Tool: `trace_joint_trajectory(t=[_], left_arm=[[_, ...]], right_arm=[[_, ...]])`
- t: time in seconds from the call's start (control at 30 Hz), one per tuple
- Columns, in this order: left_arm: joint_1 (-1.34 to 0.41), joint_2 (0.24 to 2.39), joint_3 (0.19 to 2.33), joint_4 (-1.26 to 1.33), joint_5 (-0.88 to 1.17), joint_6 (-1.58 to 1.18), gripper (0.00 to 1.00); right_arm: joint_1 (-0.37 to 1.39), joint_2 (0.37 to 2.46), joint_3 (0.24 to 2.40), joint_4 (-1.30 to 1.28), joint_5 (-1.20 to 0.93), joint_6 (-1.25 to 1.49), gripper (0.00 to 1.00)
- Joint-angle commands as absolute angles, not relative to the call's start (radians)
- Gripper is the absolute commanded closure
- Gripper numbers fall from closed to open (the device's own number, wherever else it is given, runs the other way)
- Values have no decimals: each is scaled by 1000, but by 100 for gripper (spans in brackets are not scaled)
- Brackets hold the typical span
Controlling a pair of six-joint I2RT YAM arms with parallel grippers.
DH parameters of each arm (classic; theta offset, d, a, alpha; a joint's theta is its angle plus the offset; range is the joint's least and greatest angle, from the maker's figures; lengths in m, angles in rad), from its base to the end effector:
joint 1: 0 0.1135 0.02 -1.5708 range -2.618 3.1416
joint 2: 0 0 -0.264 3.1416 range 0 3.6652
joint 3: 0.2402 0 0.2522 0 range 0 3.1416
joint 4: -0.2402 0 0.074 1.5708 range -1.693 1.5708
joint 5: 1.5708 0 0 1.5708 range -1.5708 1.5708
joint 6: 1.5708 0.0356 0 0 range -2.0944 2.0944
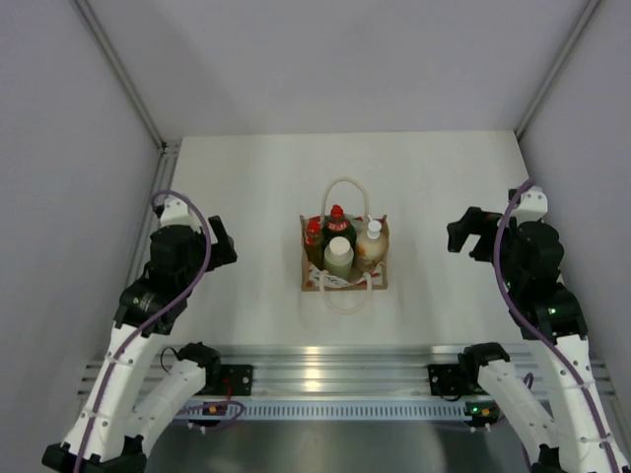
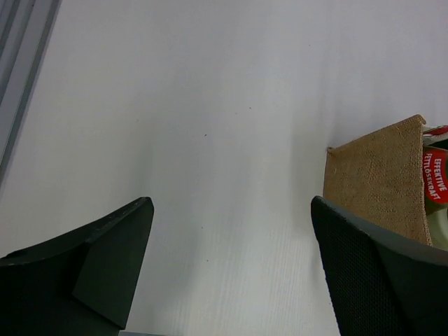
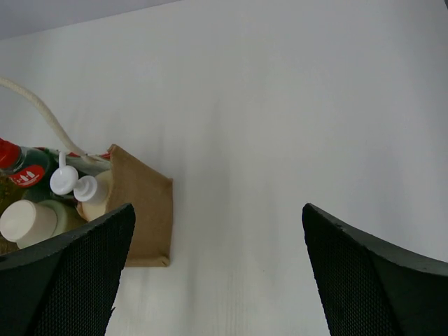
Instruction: Take the personal care products out of the canvas bag
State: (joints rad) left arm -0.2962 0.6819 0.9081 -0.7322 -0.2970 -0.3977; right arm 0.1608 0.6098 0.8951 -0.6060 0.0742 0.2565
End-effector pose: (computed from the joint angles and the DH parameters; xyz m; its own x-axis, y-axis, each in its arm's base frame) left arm 0.1320 -0.0294 0.3409 -0.4407 -0.2527 -0.8614 -0.1479 0.9669 -0.2080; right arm 0.1245 0.0175 0.3567 -0.3239 0.2038 -0.9239 -0.0083 0.9759 0.2182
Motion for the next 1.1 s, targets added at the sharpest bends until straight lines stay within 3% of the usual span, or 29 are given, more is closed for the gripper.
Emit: trace_joint_trajectory(t=[0.0, 0.17, 0.3, 0.4, 0.67, 0.77, 0.8, 1.07], left_arm=[[-299, 689, 905, -680, -284, -403, 2], [-299, 704, 907, -680, -209, -426, 2], [-299, 709, 885, -654, -63, -527, 2], [-299, 729, 851, -580, 109, -592, 2], [-305, 833, 796, -453, 316, -660, 2], [-317, 842, 802, -451, 322, -661, 2], [-319, 842, 804, -451, 327, -658, 2], [-331, 822, 793, -456, 345, -597, 2]], right_arm=[[164, 597, 888, -534, 84, 248, 1], [166, 588, 862, -485, 22, 256, 1], [166, 566, 787, -319, -372, 265, 1], [184, 551, 738, -200, -448, 301, 1], [449, 610, 692, -66, -208, 224, 0], [577, 696, 666, 32, -46, 174, 7], [597, 751, 663, 58, 24, 167, 14], [658, 919, 597, 337, 89, 121, 21]])
